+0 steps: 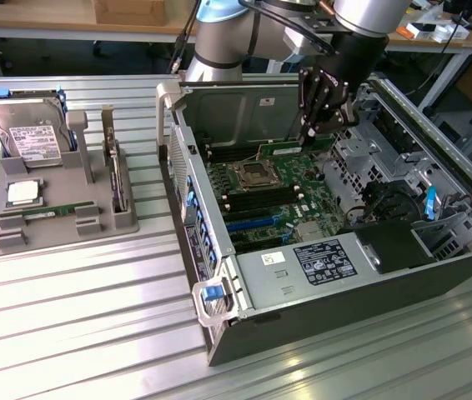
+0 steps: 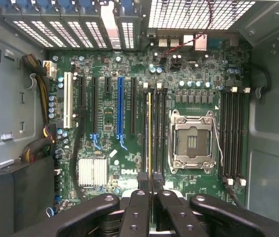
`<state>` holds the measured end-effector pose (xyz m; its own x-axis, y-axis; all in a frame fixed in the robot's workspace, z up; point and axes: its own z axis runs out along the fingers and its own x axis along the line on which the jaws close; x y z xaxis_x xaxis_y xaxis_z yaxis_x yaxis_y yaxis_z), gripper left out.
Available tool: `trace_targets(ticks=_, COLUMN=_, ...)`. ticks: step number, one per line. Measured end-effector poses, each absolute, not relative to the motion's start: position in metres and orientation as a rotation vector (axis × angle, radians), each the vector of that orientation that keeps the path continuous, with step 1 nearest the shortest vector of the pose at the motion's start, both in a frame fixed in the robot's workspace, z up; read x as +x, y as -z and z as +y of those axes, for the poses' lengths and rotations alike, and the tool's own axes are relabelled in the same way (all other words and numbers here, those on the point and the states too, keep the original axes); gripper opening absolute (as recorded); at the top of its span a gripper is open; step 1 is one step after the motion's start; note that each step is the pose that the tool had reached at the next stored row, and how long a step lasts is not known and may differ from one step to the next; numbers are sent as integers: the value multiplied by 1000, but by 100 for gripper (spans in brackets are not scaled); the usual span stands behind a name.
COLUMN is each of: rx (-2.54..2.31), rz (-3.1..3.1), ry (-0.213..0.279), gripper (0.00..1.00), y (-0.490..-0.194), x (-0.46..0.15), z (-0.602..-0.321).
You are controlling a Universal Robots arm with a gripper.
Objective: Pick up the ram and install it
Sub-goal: 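Insert the ram into the slot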
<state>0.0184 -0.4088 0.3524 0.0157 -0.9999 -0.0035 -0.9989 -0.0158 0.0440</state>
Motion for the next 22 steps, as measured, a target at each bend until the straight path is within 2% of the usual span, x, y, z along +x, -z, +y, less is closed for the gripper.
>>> trace_targets(ticks=22, rx=2218, rz=-2183, ry=52, gripper=12, y=-342, x=18, z=-410)
